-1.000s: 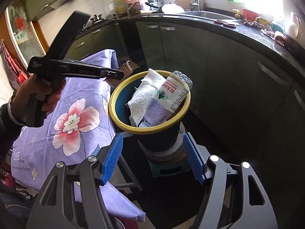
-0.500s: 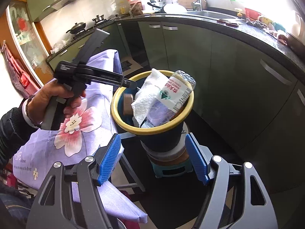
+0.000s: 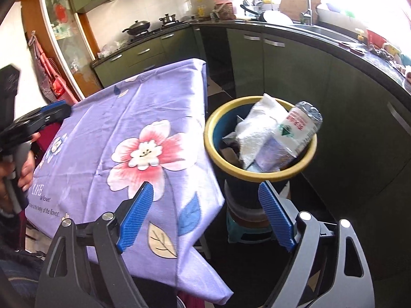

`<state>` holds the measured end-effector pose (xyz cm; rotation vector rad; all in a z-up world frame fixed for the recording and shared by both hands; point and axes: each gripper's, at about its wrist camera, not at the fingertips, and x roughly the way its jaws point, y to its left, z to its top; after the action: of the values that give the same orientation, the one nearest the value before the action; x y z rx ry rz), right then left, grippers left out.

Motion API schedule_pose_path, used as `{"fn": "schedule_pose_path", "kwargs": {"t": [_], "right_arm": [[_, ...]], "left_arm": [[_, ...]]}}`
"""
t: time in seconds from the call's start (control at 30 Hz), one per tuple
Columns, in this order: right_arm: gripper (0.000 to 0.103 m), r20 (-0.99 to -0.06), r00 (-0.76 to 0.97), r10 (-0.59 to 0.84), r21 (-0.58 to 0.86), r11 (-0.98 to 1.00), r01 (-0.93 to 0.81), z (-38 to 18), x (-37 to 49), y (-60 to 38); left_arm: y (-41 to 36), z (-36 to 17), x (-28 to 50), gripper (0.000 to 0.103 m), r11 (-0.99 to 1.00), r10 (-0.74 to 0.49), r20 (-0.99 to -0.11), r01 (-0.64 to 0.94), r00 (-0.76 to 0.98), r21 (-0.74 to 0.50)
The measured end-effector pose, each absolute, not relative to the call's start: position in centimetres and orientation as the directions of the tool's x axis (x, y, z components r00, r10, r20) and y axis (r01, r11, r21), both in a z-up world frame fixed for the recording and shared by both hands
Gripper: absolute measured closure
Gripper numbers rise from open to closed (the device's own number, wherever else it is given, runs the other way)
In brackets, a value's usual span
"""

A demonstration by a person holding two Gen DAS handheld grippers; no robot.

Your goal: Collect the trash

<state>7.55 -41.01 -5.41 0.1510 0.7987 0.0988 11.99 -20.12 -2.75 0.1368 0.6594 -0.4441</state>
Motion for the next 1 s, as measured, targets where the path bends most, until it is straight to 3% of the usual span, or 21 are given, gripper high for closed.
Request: {"fn": "schedule_pose_path", "kwargs": {"t": [0.33, 0.73, 1.0], "right_arm": [[0.005, -0.645, 0.764, 0.030, 0.062, 0.998, 0.013, -2.4, 5.1, -38.0], [0.005, -0.514, 0.856, -0.060, -0.018, 0.998, 0.060, 1.9, -0.1, -35.5], [0.005, -0.492, 0.870, -0.027, -0.009, 1.000, 0.026, 2.1, -1.5, -34.2]], "left_arm": [[-6.7, -1.0, 3.5, 0.007, 0.998, -0.032, -0.468, 0.054, 0.883, 0.033], [-1.6, 0.9, -3.1, 0.007, 0.997, 0.061, -0.406, -0.073, 0.912, -0.013], [-0.3, 1.9, -5.3, 0.007, 0.995, 0.077, -0.361, -0.097, 0.929, -0.038]]}}
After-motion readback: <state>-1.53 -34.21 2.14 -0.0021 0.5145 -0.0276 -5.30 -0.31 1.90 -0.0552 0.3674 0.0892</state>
